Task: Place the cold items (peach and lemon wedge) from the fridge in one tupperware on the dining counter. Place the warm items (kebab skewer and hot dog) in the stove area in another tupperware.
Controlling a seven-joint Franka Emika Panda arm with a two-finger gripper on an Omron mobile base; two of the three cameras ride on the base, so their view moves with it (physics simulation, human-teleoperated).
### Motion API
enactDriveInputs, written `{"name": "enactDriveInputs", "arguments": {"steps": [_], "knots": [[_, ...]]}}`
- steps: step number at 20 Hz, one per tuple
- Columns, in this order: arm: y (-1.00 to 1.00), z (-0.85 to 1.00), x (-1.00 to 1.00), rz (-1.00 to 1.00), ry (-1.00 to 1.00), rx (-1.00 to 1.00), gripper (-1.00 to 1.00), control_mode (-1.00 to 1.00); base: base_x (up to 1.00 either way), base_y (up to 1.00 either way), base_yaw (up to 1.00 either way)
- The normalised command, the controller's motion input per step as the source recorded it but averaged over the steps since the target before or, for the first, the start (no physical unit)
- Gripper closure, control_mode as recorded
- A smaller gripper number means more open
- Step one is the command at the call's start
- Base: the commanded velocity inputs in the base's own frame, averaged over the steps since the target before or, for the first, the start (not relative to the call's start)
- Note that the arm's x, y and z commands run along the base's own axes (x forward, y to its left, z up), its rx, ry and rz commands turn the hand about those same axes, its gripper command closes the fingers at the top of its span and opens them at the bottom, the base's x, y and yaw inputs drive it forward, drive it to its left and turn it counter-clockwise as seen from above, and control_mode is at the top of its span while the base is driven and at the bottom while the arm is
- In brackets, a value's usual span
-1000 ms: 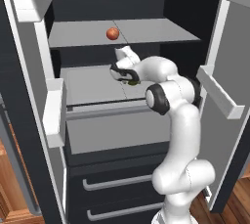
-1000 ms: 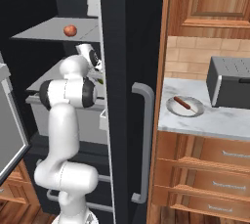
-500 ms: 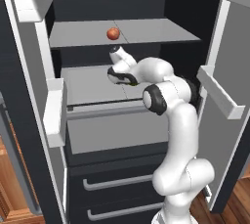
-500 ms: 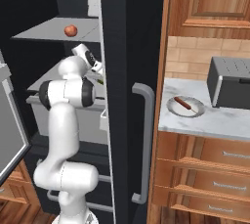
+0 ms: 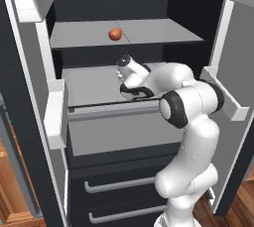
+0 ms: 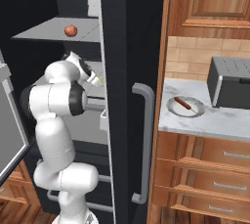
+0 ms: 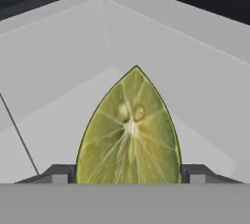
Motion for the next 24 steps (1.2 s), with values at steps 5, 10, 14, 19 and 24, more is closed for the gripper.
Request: {"name": "enactDriveInputs", "arguments": {"steps": [5, 10, 14, 19, 24], "knots": [[0.45, 0.33, -1.00, 0.00, -0.16, 0.00, 1.00, -1.00, 0.00, 0.00, 0.00], [0.49, 1.00, -1.00, 0.00, 0.26, -0.03, 1.00, -1.00, 0.00, 0.00, 0.00], [0.38, 1.00, -1.00, 0.02, 0.42, -0.14, 1.00, -1.00, 0.00, 0.00, 0.00], [-0.08, 0.04, -1.00, -0.04, 0.15, -0.12, 1.00, -1.00, 0.00, 0.00, 0.00], [-0.69, -0.78, -0.99, -0.28, -0.10, -0.03, 1.00, -1.00, 0.00, 0.00, 0.00]]}}
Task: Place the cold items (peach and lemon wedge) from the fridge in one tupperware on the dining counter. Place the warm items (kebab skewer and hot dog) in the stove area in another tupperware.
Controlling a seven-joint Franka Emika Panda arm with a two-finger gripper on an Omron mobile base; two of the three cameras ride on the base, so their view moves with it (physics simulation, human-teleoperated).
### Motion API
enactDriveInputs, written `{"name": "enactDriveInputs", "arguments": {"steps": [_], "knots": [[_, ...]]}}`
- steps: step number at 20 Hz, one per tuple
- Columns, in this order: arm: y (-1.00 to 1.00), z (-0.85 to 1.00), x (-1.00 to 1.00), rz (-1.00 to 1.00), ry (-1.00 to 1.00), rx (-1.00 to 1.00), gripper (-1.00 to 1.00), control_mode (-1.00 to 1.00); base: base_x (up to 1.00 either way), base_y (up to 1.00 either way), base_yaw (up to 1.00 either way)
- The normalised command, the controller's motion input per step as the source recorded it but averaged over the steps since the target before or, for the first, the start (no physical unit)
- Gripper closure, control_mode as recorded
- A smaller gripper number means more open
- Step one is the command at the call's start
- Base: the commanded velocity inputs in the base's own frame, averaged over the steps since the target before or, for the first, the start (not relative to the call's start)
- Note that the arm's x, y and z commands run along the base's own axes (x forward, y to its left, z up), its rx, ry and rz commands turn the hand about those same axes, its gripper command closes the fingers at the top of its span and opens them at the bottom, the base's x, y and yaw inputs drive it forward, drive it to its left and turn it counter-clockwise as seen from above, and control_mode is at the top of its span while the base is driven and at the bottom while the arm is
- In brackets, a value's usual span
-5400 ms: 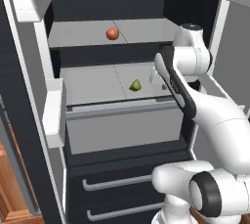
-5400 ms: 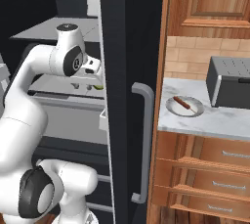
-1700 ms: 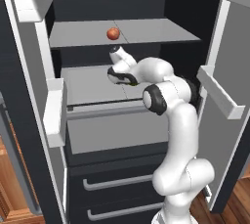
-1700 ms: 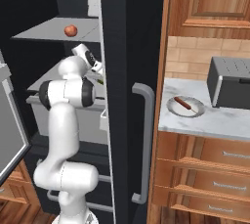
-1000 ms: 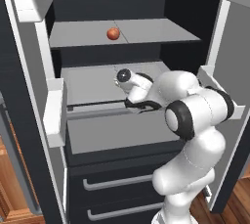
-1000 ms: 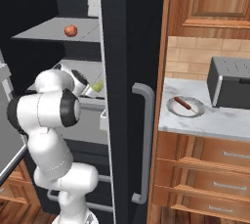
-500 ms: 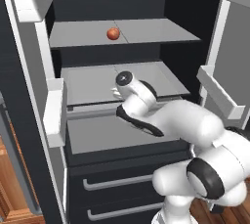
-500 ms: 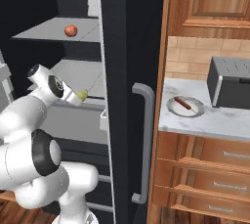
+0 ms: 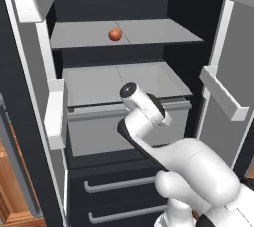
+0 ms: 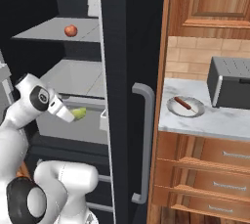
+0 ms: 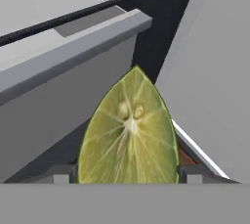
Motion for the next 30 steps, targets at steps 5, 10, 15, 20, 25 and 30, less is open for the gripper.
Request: {"name": "enactDriveInputs", "arguments": {"steps": [5, 10, 15, 20, 25, 30], "knots": [[-0.83, -0.44, -0.48, -0.36, -0.05, 0.00, 1.00, -1.00, 0.00, 0.00, 0.00], [-0.25, 0.00, -0.14, -0.14, 0.02, 0.02, 1.00, -1.00, 0.00, 0.00, 0.00], [-0.13, 0.00, -0.17, -0.05, -0.01, 0.01, 1.00, -1.00, 0.00, 0.00, 0.00], [-0.02, 0.00, -0.07, -0.01, -0.01, 0.00, 1.00, 1.00, -0.29, 0.02, -0.03], [0.00, 0.00, 0.00, 0.00, 0.00, 0.00, 1.00, 1.00, -0.54, 0.22, -0.10], [0.00, 0.00, 0.00, 0.00, 0.00, 0.00, 1.00, 1.00, -0.73, 0.18, -0.20]]}}
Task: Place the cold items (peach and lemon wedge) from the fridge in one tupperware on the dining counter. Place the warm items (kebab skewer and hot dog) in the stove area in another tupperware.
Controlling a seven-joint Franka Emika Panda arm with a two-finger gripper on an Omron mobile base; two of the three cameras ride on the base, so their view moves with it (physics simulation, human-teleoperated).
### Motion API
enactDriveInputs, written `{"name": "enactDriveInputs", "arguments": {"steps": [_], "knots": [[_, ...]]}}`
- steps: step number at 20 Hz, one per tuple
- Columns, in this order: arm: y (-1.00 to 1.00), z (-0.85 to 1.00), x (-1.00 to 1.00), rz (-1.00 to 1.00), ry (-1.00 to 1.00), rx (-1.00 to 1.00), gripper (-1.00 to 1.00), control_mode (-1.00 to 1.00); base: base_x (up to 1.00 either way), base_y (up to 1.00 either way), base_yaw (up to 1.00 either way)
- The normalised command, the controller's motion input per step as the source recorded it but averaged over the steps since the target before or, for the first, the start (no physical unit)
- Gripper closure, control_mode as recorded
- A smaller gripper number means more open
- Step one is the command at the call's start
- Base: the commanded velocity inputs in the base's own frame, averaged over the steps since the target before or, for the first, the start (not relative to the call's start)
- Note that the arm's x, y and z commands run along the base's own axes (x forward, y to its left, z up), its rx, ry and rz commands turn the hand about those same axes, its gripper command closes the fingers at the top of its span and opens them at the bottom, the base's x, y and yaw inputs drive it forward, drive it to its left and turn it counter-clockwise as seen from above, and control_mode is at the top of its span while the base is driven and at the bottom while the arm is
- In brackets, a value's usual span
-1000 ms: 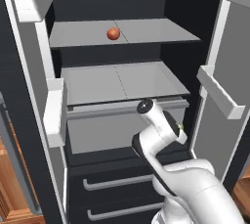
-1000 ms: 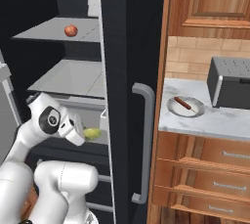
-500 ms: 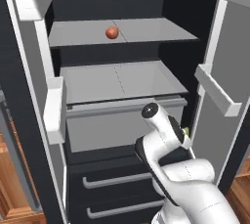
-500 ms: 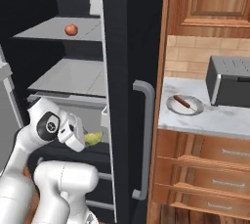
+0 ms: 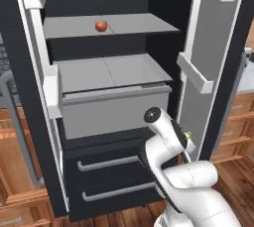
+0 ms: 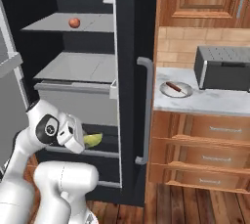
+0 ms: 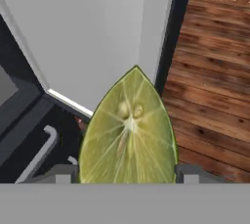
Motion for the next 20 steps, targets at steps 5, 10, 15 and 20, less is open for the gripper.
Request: {"name": "enactDriveInputs", "arguments": {"steps": [5, 10, 15, 20], "knots": [[0.00, 0.00, 0.00, 0.00, 0.00, 0.00, 1.00, 1.00, -0.84, 0.02, -0.30], [0.00, 0.00, 0.00, 0.00, 0.00, 0.00, 1.00, 1.00, -0.87, 0.00, -0.47], [0.00, 0.00, 0.00, 0.00, 0.00, 0.00, 1.00, 1.00, -0.71, 0.00, -0.50], [0.00, 0.00, 0.00, 0.00, 0.00, 0.00, 1.00, 1.00, -0.68, 0.00, -0.50]]}}
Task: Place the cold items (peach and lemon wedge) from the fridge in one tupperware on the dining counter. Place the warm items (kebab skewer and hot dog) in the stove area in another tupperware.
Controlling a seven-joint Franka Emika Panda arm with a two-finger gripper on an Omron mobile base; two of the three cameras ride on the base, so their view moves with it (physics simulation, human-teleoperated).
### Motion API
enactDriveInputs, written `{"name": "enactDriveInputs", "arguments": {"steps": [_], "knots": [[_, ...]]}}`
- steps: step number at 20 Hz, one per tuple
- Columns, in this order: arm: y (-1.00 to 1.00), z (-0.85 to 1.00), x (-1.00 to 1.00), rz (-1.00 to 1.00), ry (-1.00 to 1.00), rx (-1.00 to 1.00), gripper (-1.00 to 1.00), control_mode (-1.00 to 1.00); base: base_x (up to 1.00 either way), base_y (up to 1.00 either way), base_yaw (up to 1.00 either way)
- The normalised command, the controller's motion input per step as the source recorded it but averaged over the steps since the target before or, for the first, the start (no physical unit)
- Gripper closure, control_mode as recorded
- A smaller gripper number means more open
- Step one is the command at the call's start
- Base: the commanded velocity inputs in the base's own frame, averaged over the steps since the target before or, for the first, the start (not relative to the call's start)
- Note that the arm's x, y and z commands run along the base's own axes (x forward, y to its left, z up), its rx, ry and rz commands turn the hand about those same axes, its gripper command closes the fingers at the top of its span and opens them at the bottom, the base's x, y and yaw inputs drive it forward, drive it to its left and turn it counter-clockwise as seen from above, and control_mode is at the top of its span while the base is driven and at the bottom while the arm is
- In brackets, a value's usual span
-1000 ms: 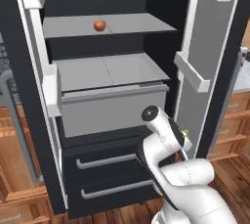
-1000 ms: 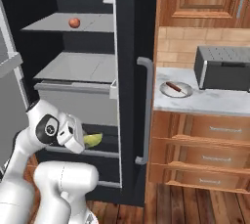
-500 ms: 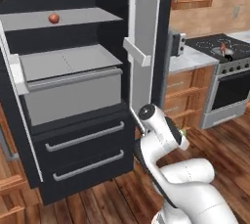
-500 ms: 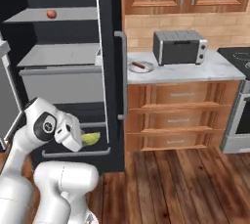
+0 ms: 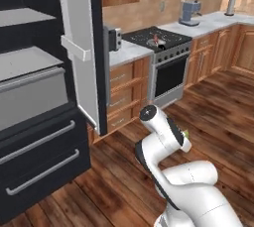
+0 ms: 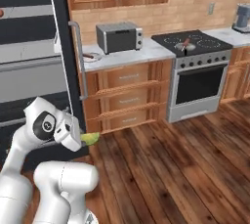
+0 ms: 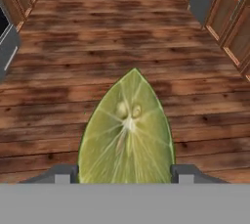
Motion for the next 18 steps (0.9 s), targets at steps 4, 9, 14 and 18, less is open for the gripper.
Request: {"name": "enactDriveInputs", "arguments": {"steps": [4, 9, 14, 18], "knots": [[0.00, 0.00, 0.00, 0.00, 0.00, 0.00, 1.00, 1.00, -0.83, -0.13, -0.50], [0.00, 0.00, 0.00, 0.00, 0.00, 0.00, 1.00, 1.00, -0.91, -0.09, -0.46], [0.00, 0.00, 0.00, 0.00, 0.00, 0.00, 1.00, 1.00, -0.98, 0.00, -0.47], [0.00, 0.00, 0.00, 0.00, 0.00, 0.00, 1.00, 1.00, -1.00, -0.06, -0.40]]}}
